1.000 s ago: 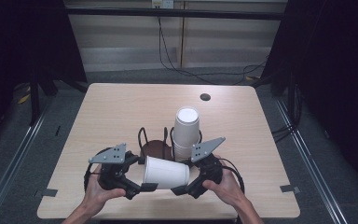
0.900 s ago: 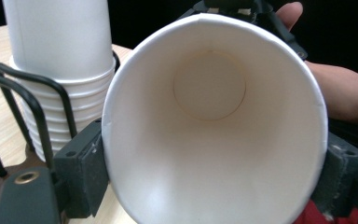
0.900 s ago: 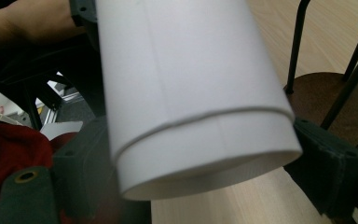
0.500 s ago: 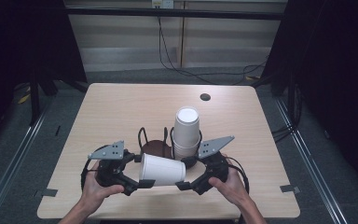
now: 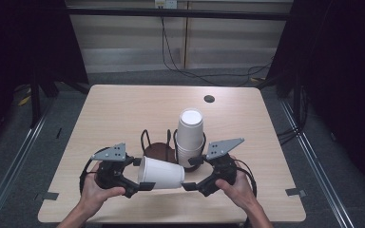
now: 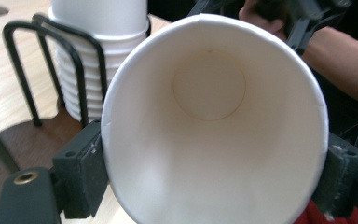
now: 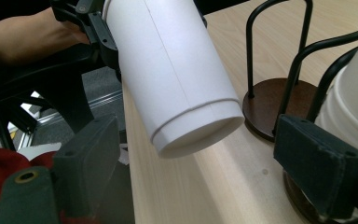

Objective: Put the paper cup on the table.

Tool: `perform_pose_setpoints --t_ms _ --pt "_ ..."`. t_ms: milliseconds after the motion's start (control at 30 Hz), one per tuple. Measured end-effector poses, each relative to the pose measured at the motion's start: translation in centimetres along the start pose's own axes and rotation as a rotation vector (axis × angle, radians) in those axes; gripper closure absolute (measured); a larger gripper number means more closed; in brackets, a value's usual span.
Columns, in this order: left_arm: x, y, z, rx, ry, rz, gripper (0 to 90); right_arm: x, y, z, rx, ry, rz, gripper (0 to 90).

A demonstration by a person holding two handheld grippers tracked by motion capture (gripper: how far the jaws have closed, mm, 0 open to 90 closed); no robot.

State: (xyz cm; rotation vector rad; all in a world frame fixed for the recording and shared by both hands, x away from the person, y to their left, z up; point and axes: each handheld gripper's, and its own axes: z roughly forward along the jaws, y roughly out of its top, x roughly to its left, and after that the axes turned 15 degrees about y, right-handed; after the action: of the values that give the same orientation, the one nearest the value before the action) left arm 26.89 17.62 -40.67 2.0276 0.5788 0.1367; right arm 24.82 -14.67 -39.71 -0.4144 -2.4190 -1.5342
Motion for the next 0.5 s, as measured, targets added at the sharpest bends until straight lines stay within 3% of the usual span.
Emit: perform_pose_setpoints --t_ms 100,233,333,500 --pt "0.2 -0.1 -0.3 0.023 0.028 -0.008 15.3 0.0 0.0 -0.2 -0.001 -0.016 0.004 14.8" --pt "0.3 -0.2 -0.9 0.048 0.041 0.012 15.3 -0.2 -0.1 -0.5 -0.011 -0.041 0.017 14.9" --pt "0.6 0.2 -1.7 0.08 0.08 0.033 15.0 -0.3 -0.2 -0.6 -0.018 -0.05 0.025 14.8" --pt "1.5 0.7 -3.1 0.087 0.101 0.028 14.9 -0.3 -0.2 -0.8 -0.011 -0.052 0.031 14.9"
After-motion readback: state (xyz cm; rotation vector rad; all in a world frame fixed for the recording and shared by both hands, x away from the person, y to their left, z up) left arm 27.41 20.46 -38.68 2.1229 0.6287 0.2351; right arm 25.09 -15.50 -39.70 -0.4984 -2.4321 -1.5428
